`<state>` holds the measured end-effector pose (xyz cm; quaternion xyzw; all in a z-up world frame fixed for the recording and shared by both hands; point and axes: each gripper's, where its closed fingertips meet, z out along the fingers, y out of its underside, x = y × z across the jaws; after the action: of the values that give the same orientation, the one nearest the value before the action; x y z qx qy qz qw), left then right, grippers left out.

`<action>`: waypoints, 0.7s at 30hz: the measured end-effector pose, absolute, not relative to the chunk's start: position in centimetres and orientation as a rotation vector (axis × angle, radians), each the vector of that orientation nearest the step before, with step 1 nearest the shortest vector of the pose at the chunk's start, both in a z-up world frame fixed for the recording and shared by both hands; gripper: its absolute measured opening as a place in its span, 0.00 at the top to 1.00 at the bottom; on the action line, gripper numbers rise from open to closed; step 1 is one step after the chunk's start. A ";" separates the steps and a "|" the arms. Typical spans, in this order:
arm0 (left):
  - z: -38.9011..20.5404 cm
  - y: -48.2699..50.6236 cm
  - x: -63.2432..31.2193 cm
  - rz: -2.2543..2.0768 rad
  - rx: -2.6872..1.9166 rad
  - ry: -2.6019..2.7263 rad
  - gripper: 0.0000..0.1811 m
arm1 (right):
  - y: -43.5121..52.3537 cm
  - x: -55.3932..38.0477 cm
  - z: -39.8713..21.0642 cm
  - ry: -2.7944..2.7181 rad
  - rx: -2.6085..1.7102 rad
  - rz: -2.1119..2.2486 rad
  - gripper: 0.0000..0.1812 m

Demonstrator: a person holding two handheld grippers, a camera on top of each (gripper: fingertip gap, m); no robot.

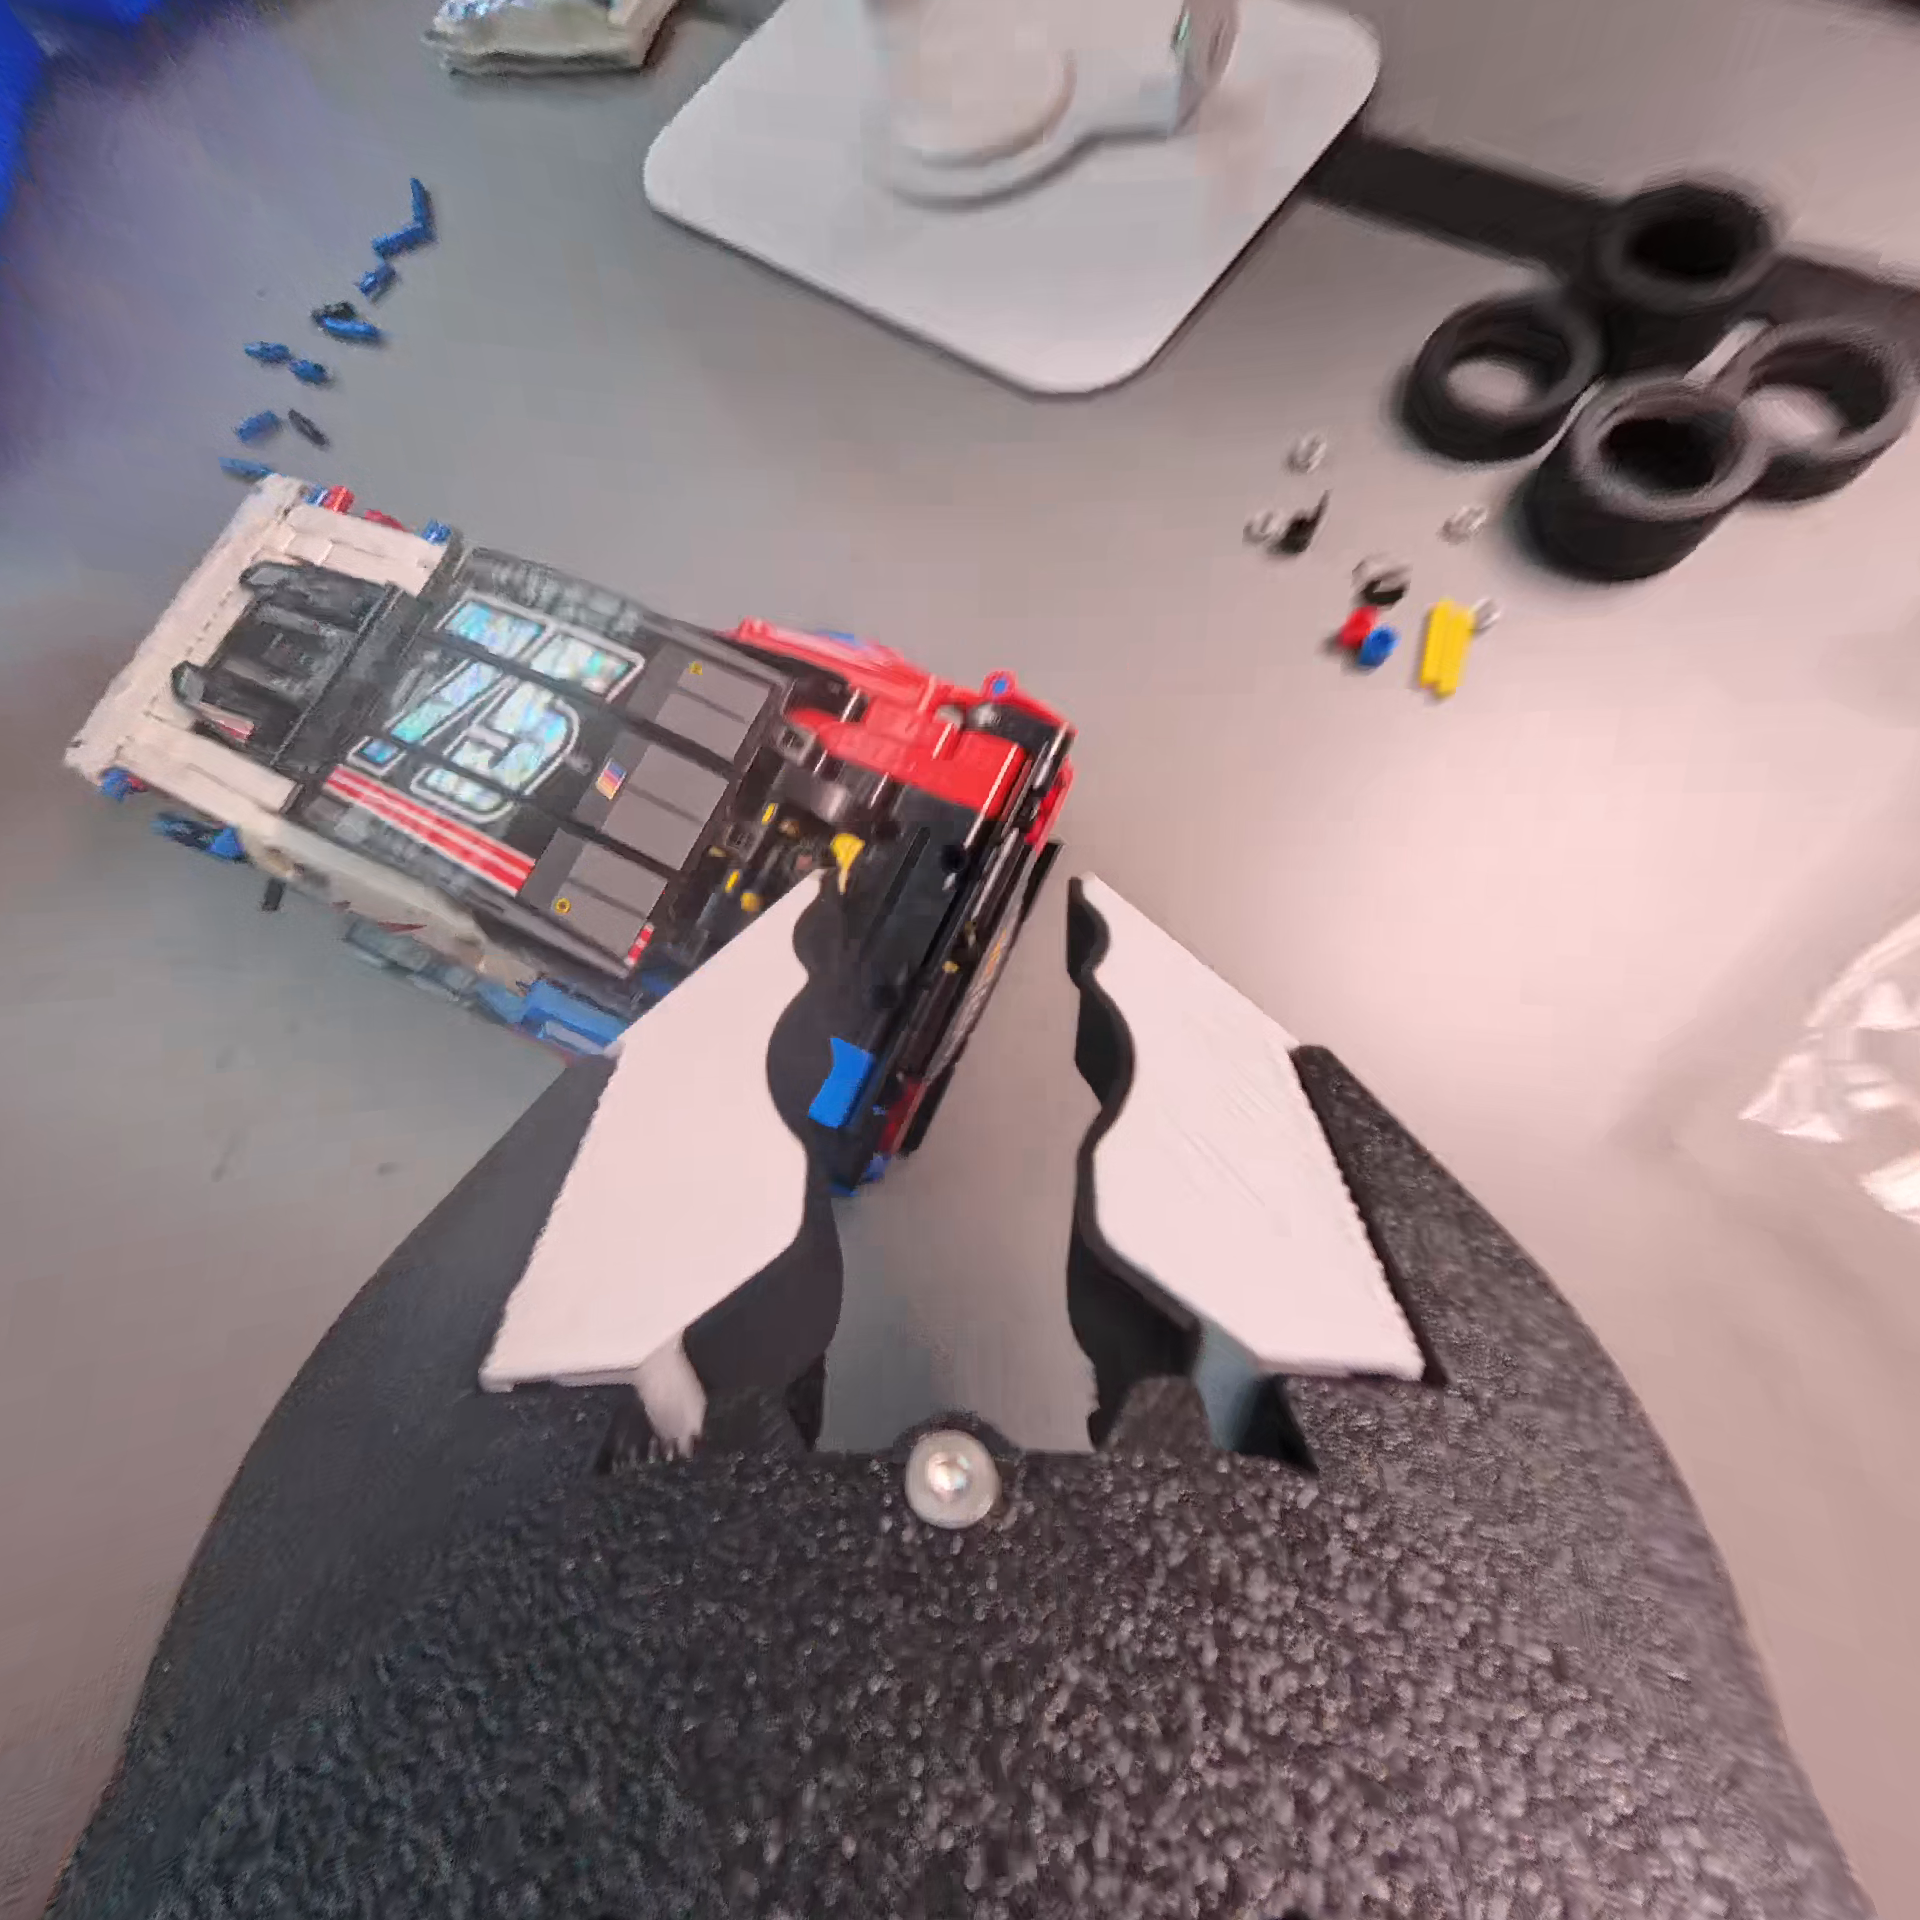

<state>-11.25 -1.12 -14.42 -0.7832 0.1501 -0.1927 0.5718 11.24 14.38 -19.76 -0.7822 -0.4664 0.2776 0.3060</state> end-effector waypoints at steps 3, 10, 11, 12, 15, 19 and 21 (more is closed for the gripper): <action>-11.4 0.8 -13.0 -0.340 -1.757 0.297 0.72 | 16.8 9.0 -13.5 -1.228 -1.784 0.598 0.71; -5.8 8.7 -19.5 -0.172 -1.684 0.071 0.72 | 19.1 -4.4 -2.7 -1.153 -1.392 0.535 0.69; -5.8 9.8 -20.4 -0.153 -1.690 0.044 0.72 | 19.7 -6.4 -2.0 -1.131 -1.359 0.496 0.68; -6.1 10.8 -21.4 -0.138 -1.698 0.015 0.72 | 20.2 -8.3 -1.5 -1.120 -1.323 0.456 0.68; -7.9 12.7 -24.0 -0.159 -1.732 -0.109 0.72 | 22.9 -11.7 -0.3 -1.051 -1.251 0.183 0.69; -9.3 13.2 -26.5 -0.265 -1.693 -0.257 0.73 | 26.8 -11.6 -0.6 -0.952 -1.354 0.072 0.82; -9.4 13.1 -27.4 -0.279 -1.670 -0.282 0.73 | 27.1 -10.5 -0.3 -0.931 -1.360 0.061 1.00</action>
<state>-27.36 13.14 -9.37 -0.7362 -0.1244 -0.1229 0.6538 -10.54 27.09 -0.32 -0.6057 -0.4145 0.0272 0.6787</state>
